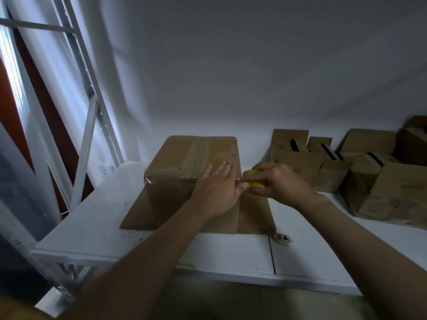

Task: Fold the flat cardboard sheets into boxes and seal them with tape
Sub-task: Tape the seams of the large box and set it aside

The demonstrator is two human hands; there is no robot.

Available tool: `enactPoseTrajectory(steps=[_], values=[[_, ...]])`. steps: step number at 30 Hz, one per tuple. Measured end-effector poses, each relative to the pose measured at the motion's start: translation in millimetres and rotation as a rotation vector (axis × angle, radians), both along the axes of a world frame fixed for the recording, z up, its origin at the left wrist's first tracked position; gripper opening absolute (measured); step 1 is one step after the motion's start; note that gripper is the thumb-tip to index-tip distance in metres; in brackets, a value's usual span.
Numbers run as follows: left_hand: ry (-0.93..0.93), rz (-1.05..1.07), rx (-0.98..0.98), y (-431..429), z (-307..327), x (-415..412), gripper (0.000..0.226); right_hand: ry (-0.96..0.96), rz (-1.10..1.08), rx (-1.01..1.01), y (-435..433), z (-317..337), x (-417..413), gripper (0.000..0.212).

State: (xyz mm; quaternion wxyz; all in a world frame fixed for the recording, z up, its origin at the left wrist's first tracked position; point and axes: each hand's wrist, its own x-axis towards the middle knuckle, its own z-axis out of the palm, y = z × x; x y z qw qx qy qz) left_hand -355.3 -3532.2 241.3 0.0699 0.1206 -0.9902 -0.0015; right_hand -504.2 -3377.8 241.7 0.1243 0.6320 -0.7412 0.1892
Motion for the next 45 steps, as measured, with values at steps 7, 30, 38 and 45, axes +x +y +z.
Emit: enactPoseTrajectory(steps=[7,30,38,45], values=[[-0.038,0.159,0.058,-57.2,7.5,3.3,0.090,-0.032,-0.022,0.056,0.0,4.1,-0.4,0.042],[0.146,0.250,0.058,-144.4,-4.8,41.4,0.072,-0.177,-0.260,0.240,-169.7,14.0,87.6,0.057],[0.572,0.242,0.551,-158.8,-23.3,62.8,0.045,-0.080,-0.353,0.344,-159.0,3.8,62.1,0.069],[0.745,0.119,0.773,-156.9,-41.6,72.3,0.060,-0.027,-0.341,0.316,-157.9,2.7,70.3,0.086]])
